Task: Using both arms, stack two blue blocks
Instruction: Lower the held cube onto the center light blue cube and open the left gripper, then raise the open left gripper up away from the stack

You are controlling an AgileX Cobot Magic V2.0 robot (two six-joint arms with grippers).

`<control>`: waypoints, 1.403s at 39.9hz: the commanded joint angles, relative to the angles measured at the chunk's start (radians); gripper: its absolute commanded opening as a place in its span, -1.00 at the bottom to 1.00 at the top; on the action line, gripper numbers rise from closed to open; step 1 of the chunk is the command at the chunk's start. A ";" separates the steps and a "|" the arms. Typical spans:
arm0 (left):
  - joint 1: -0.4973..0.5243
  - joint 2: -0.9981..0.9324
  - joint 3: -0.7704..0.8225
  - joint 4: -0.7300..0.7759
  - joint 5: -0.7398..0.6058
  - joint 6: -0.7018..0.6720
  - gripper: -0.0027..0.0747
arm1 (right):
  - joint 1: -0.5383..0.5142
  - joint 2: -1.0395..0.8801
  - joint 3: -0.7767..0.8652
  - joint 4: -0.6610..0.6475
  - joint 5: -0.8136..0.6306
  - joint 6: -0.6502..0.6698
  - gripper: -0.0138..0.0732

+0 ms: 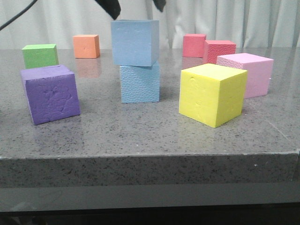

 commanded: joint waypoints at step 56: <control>-0.005 -0.865 0.736 0.136 -0.412 0.073 -0.98 | -0.005 0.007 -0.025 -0.012 -0.069 -0.005 -0.84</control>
